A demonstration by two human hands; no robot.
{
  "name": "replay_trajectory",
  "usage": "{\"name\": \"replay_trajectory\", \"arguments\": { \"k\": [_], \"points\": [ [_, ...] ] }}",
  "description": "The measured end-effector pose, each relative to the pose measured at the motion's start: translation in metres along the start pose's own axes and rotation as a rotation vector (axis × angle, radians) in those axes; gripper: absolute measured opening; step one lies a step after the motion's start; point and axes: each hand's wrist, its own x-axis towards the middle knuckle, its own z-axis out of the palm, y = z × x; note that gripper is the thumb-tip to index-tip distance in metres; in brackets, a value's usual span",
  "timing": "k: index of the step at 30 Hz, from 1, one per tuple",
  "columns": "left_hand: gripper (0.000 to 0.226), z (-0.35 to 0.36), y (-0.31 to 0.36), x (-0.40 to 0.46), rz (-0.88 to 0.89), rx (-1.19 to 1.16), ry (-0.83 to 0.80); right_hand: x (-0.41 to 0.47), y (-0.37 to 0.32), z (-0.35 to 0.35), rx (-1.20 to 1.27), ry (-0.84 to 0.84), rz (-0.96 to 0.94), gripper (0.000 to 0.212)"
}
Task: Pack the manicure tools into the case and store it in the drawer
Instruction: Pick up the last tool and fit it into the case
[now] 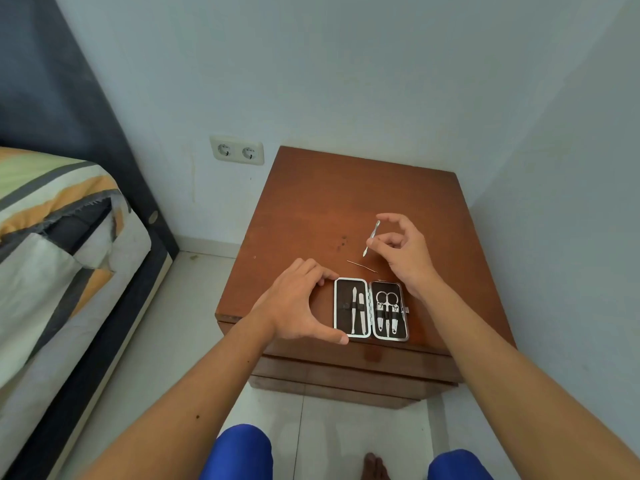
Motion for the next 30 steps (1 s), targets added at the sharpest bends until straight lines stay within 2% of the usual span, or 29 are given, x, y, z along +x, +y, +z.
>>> {"name": "replay_trajectory", "arguments": {
  "k": [6, 12, 15, 26, 30],
  "points": [
    [0.109, 0.000, 0.002, -0.001, -0.006, -0.011, 0.003, -0.032, -0.012, 0.004, 0.070, -0.140, 0.000, 0.033],
    [0.109, 0.000, 0.003, -0.001, -0.010, -0.010, 0.009, -0.049, -0.010, 0.014, -0.028, -0.272, -0.039, 0.032],
    [0.108, -0.001, 0.003, -0.001, -0.012, -0.011, 0.007, -0.051, -0.005, 0.018, -0.042, -0.280, -0.051, 0.036],
    [0.111, -0.003, 0.005, -0.001, -0.013, 0.007, -0.011, -0.052, -0.002, 0.023, -0.181, -0.267, -0.132, 0.030],
    [0.111, -0.003, 0.004, -0.002, -0.014, 0.004, -0.014, -0.053, -0.001, 0.023, -0.253, -0.285, -0.159, 0.037]
  ]
}}
